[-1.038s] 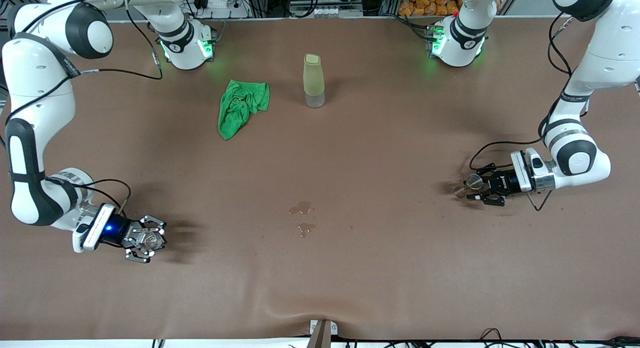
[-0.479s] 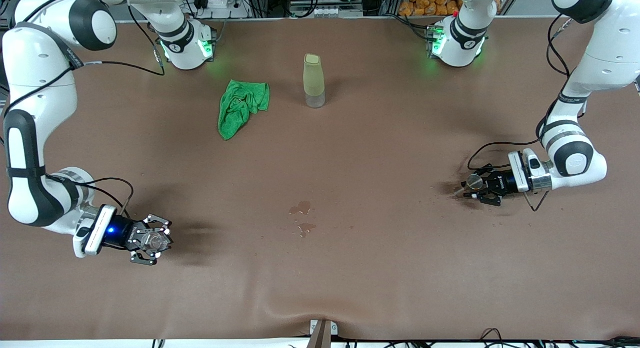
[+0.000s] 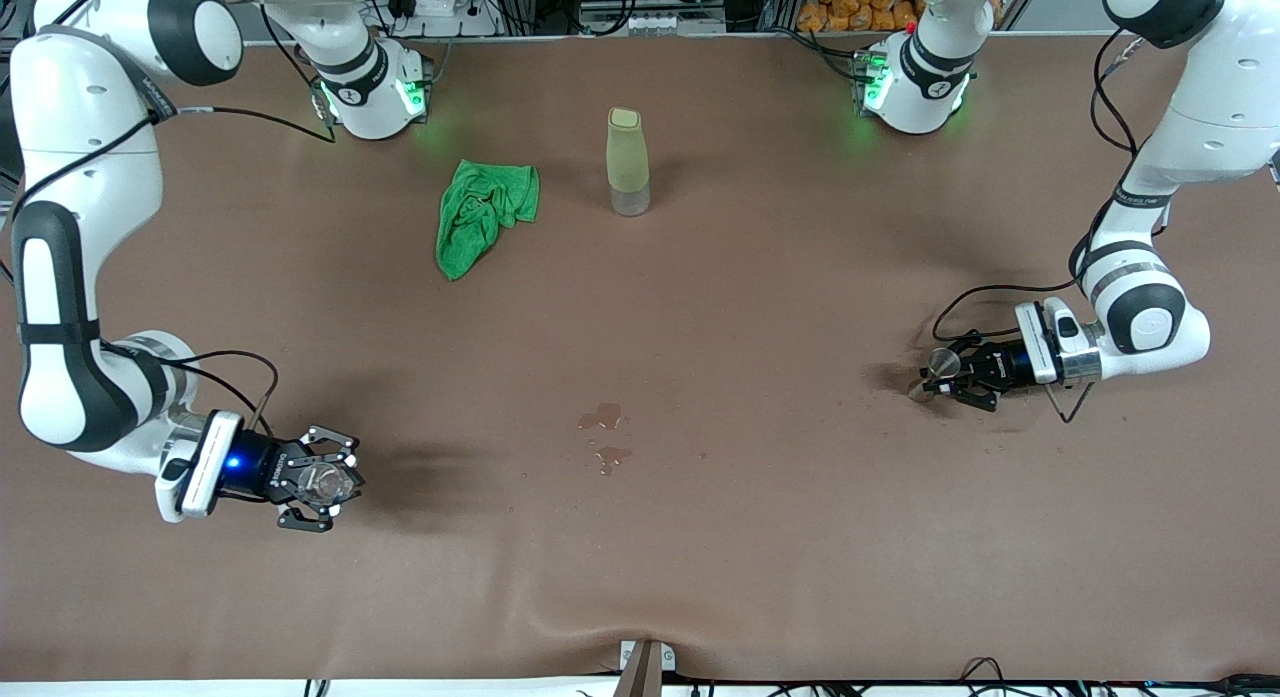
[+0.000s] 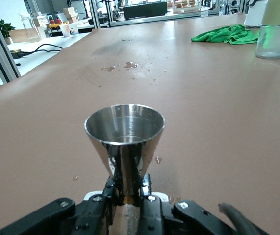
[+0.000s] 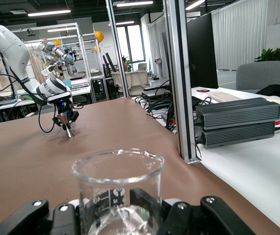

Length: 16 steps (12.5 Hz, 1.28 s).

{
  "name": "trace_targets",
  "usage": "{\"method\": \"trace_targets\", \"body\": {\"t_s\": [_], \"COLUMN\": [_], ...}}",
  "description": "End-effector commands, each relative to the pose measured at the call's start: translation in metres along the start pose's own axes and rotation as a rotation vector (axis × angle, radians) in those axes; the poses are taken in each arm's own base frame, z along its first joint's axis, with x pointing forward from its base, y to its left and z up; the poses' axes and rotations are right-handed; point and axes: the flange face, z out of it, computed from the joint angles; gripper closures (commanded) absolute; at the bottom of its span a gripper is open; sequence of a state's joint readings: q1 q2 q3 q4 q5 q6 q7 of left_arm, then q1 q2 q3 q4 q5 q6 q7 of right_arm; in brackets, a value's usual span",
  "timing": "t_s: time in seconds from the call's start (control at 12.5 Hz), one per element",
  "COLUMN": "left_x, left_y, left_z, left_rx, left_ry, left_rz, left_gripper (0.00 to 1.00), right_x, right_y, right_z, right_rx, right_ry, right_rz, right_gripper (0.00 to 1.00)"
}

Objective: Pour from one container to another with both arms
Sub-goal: 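Lift the beaker with the right gripper while the left gripper lifts the jigger, then bring the beaker and the jigger together above the table center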

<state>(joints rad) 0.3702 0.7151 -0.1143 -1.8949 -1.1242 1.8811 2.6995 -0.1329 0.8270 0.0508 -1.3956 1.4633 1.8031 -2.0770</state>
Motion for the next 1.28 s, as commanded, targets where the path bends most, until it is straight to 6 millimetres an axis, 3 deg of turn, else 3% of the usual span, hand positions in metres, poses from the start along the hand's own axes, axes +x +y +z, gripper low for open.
{"method": "trace_targets", "body": {"t_s": [0.0,0.24,0.4,0.56,0.8,0.88,1.04,1.2], "left_x": [-0.007,0.009,0.046,0.086,0.148,0.158,0.185,0.209], "left_y": [0.001,-0.008,-0.031,-0.053,-0.081,-0.083,-0.068,-0.070], "left_z": [0.002,0.019,0.053,0.102,0.195,0.225,0.294,0.334], "left_rx": [0.027,0.070,0.026,-0.012,0.043,0.087,0.132,0.185], "left_ry": [0.053,0.137,0.183,0.200,0.228,0.249,0.287,0.240], "left_rz": [0.022,0.034,0.047,0.079,0.086,0.029,-0.115,-0.202], "left_gripper": [1.00,1.00,1.00,1.00,1.00,1.00,1.00,1.00], "right_x": [0.022,0.037,0.055,0.073,0.077,0.078,0.087,0.108], "right_y": [-0.008,-0.015,-0.030,-0.051,-0.054,-0.055,-0.059,-0.059], "right_z": [0.009,0.020,0.023,0.026,0.035,0.039,0.051,0.065], "right_rx": [-0.010,-0.003,-0.050,-0.088,-0.078,-0.074,-0.059,-0.048], "right_ry": [-0.020,-0.028,-0.068,-0.089,-0.076,-0.070,-0.058,-0.047], "right_rz": [0.008,0.023,0.015,0.055,0.071,0.087,0.158,0.202], "right_gripper": [1.00,1.00,1.00,1.00,1.00,1.00,1.00,1.00]}}
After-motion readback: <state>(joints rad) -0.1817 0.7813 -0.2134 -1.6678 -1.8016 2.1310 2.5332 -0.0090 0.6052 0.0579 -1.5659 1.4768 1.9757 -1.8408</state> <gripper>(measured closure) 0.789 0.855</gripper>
